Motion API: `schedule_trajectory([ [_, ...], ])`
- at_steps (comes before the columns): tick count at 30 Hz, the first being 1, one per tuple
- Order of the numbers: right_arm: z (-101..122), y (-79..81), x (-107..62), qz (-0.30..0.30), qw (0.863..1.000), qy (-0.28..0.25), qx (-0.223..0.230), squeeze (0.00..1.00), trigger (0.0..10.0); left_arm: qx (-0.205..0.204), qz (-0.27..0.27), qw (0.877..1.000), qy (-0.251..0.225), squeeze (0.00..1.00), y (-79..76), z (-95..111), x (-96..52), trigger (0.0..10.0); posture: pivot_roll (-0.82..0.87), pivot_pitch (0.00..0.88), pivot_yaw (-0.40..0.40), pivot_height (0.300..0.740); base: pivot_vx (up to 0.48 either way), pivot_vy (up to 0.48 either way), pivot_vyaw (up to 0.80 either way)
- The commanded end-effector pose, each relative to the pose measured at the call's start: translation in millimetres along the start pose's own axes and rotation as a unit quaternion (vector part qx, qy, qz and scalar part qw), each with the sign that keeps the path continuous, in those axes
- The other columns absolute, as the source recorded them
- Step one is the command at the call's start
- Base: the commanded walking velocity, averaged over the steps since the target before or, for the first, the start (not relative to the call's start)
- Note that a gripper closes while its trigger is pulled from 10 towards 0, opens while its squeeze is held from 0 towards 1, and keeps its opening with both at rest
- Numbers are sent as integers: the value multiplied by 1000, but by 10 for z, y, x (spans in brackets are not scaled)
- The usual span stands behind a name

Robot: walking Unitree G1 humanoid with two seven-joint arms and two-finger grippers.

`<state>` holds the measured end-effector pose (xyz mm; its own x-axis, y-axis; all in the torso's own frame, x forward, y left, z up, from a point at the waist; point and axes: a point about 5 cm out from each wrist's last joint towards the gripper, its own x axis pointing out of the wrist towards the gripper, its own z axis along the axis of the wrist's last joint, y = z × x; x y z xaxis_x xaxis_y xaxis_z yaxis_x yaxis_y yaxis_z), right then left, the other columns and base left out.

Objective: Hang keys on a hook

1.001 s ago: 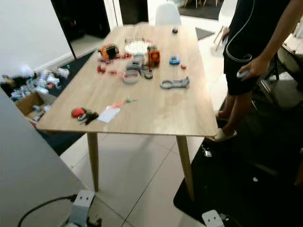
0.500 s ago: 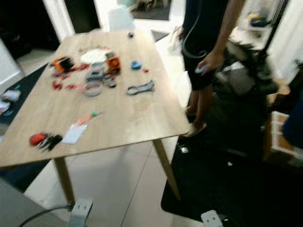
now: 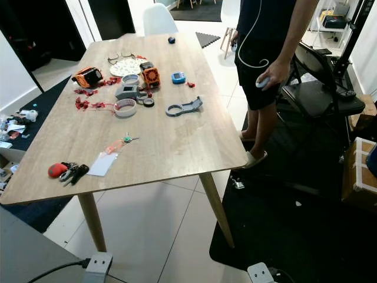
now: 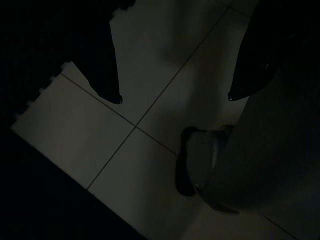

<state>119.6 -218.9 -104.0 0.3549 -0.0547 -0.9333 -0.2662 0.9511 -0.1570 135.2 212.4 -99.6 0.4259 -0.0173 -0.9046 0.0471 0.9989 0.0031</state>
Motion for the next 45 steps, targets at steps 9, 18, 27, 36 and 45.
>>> schedule_trajectory([
  [9, -6, 70, 6, 10, 1000, 1, 1, 0, 10000, -22, 7, 1000, 2, 0, 46, -41, -14, 10000, -95, 17, 86, 740, 0, 0, 0],
  [18, -29, 69, 3, 10, 1000, 4, -1, 0, 10000, -130, 77, 984, -91, 0, 438, 182, -103, 10000, -90, 21, 84, 740, 0, 0, 0],
  [27, -37, 75, 3, 12, 1000, 5, -2, 0, 10000, -304, 56, 909, -278, 0, 917, 678, -325, 10000, -78, 26, 77, 740, 0, 0, 0],
  [36, -36, 68, 2, 10, 1000, 4, -2, 0, 10000, -339, -132, 822, -438, 0, 1013, 1046, -553, 10000, -81, 19, 72, 740, 0, 0, 0],
  [45, -33, 52, 1, 10, 1000, 5, -8, 0, 10000, -305, -302, 715, -551, 0, 1208, 1261, -933, 10000, -75, 16, 67, 740, 0, 0, 0],
])
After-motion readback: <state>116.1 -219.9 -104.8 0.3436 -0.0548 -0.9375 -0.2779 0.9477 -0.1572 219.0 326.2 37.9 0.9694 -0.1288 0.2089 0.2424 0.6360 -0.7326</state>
